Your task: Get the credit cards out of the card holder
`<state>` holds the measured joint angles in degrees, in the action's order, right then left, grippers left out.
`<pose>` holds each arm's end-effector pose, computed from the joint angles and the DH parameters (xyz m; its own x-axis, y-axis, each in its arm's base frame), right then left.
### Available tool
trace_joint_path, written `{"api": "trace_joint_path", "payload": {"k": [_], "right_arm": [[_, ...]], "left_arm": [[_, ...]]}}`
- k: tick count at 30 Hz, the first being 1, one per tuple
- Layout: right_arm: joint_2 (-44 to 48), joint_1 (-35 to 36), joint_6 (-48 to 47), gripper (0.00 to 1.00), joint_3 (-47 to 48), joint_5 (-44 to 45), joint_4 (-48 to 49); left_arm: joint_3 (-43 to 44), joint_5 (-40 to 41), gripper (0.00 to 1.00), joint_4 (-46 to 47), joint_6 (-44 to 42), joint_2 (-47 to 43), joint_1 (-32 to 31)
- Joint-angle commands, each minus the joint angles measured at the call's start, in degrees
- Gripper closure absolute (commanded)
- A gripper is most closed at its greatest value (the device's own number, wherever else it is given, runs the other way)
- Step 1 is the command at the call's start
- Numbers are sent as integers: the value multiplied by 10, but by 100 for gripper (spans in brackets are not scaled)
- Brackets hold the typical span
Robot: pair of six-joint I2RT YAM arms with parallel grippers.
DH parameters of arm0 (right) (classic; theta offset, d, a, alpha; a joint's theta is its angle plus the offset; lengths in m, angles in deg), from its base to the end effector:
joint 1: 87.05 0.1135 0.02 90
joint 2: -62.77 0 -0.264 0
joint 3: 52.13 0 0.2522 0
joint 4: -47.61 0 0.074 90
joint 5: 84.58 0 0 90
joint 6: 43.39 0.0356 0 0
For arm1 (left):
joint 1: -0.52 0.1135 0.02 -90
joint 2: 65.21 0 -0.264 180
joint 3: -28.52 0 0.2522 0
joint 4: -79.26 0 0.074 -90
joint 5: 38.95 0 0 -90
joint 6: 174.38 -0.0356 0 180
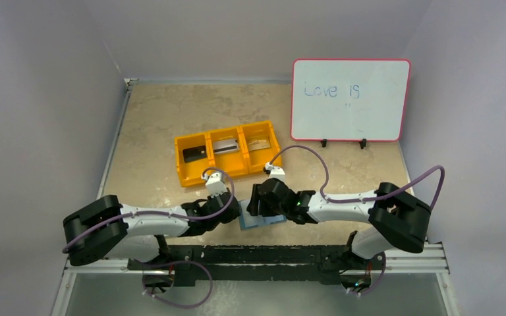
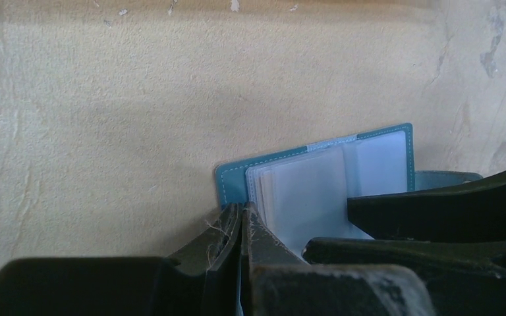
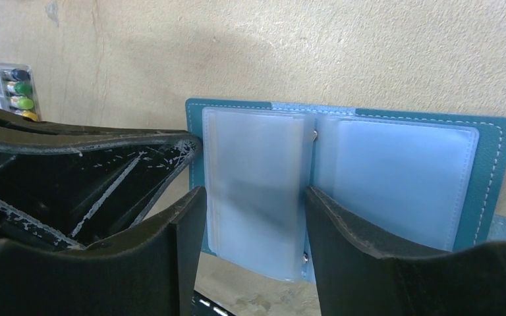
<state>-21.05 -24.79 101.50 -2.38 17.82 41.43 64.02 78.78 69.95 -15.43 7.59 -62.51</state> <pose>0.1387 0.2474 0.1644 -0.8177 0.1616 -0.5525 -0.2073 0.8127 0.5446 0.1123 -0.1841 0.1362 -0.7193 -0.4079 -0.5623 -0.0763 0.8510 -0.5197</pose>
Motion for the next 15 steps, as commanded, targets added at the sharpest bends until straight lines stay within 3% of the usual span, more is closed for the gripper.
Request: {"api": "trace_joint_path", "payload": {"k": [1, 7, 15], "right_arm": [[7, 7, -29, 38, 15, 8, 5], [-19, 25, -37, 30, 54, 68, -76], [-96, 57, -31, 36, 102, 144, -154]], "left_arm": [[-16, -3, 100, -3, 19, 28, -1], [-25, 2, 100, 1, 31, 38, -1], [-41, 0, 100, 27, 42, 42, -1]]}}
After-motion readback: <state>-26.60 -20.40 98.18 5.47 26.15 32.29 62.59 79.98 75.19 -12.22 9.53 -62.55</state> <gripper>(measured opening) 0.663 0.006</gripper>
